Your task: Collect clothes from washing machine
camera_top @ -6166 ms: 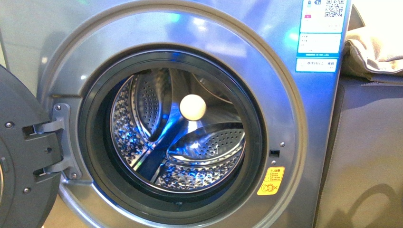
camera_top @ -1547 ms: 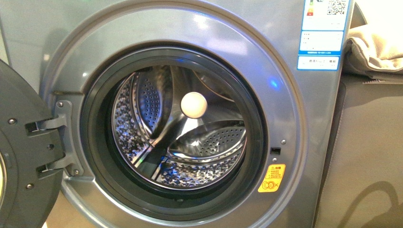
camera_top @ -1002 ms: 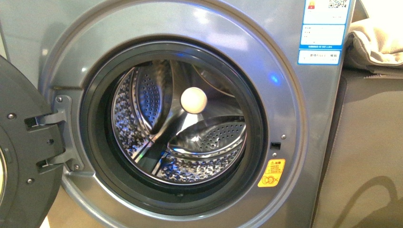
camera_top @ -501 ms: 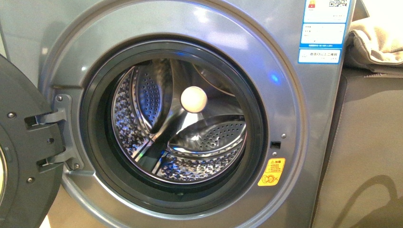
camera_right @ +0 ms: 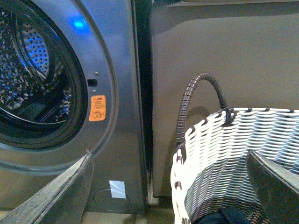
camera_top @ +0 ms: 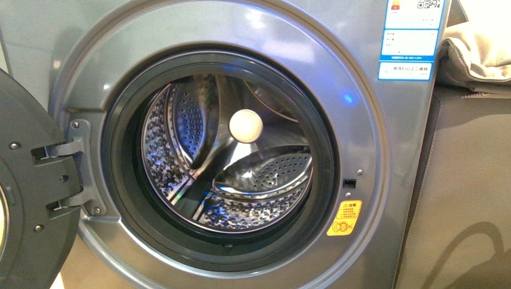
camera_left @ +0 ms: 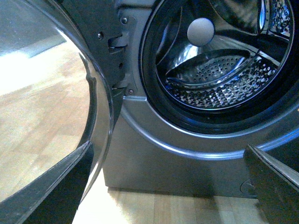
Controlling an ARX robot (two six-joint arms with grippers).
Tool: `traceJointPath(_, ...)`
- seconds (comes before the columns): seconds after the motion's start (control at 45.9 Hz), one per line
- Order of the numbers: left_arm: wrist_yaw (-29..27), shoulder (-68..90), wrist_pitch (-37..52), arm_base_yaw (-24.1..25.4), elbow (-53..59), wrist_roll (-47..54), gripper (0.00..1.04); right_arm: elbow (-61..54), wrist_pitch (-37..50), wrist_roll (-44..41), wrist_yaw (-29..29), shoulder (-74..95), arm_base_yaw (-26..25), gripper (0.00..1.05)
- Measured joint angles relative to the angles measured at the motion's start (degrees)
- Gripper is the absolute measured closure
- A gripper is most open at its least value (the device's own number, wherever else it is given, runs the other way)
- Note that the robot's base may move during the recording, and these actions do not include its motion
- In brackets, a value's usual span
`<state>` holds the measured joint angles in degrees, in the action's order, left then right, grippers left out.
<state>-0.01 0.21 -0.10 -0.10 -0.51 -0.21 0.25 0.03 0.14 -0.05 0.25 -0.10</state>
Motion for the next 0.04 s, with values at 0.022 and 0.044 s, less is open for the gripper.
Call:
traceJointPath(0.022,0.00,0.00,0.00,0.00,0.00,0.00,0.06,0.00,0.00,0.00,-0.02,0.00,0.00,0.08)
traceJointPath(0.044,-0.02,0.00,0.00,0.00,0.00,0.00,0.06,0.00,0.00,0.00,-0.02,0.00,0.00,0.08)
